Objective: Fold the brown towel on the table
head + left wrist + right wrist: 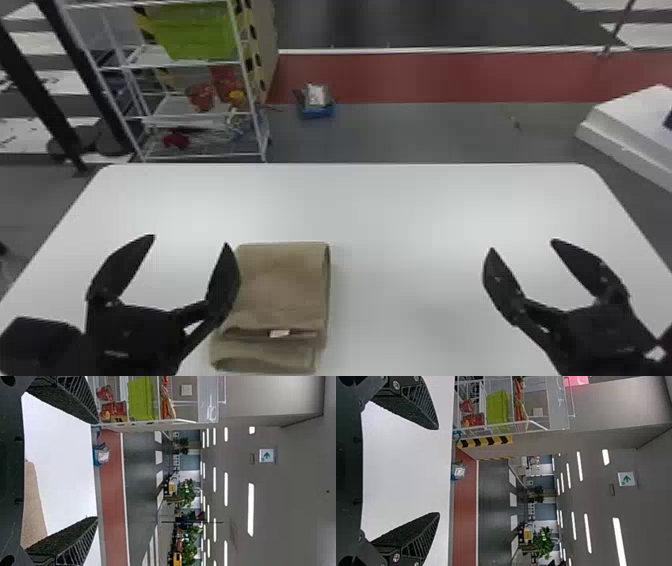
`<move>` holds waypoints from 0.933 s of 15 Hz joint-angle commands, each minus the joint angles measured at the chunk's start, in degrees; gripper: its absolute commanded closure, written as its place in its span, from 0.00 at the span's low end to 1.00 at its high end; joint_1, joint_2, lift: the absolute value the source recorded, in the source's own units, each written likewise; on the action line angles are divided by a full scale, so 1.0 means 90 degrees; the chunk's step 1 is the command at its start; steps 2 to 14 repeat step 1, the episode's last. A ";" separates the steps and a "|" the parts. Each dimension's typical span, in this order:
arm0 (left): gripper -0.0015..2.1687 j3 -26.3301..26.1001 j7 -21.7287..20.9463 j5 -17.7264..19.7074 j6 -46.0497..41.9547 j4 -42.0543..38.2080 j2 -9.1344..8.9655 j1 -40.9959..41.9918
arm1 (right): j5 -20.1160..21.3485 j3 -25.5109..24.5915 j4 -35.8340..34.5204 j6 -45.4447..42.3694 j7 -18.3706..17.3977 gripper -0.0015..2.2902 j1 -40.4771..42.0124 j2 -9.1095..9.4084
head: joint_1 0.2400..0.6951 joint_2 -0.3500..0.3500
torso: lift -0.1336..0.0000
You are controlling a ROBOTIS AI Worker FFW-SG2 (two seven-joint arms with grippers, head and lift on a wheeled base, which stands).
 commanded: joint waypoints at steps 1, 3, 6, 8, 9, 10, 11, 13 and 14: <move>0.01 0.0002 0.0001 0.0023 0.0040 -0.0015 0.0004 -0.0015 | 0.0010 0.0004 0.0000 0.0004 0.0000 0.05 -0.0001 0.0004 | 1.00 0.57 | 0.07; 0.01 0.0002 0.0001 0.0023 0.0040 -0.0015 0.0004 -0.0015 | 0.0010 0.0004 0.0000 0.0004 0.0000 0.05 -0.0001 0.0004 | 1.00 0.57 | 0.07; 0.01 0.0002 0.0001 0.0023 0.0040 -0.0015 0.0004 -0.0015 | 0.0010 0.0004 0.0000 0.0004 0.0000 0.05 -0.0001 0.0004 | 1.00 0.57 | 0.07; 0.01 0.0002 0.0001 0.0023 0.0040 -0.0015 0.0004 -0.0015 | 0.0010 0.0004 0.0000 0.0004 0.0000 0.05 -0.0001 0.0004 | 1.00 0.57 | 0.07; 0.01 0.0002 0.0001 0.0023 0.0040 -0.0015 0.0004 -0.0015 | 0.0010 0.0004 0.0000 0.0004 0.0000 0.05 -0.0001 0.0004 | 1.00 0.57 | 0.07; 0.01 0.0002 0.0001 0.0023 0.0040 -0.0015 0.0004 -0.0015 | 0.0010 0.0004 0.0000 0.0004 0.0000 0.05 -0.0001 0.0004 | 1.00 0.57 | 0.07; 0.01 0.0002 0.0001 0.0023 0.0040 -0.0015 0.0004 -0.0015 | 0.0010 0.0004 0.0000 0.0004 0.0000 0.05 -0.0001 0.0004 | 1.00 0.57 | 0.07; 0.01 0.0002 0.0001 0.0023 0.0040 -0.0015 0.0004 -0.0015 | 0.0010 0.0004 0.0000 0.0004 0.0000 0.05 -0.0001 0.0004 | 1.00 0.57 | 0.07; 0.01 0.0002 0.0001 0.0023 0.0040 -0.0015 0.0004 -0.0015 | 0.0010 0.0004 0.0000 0.0004 0.0000 0.05 -0.0001 0.0004 | 1.00 0.57 | 0.07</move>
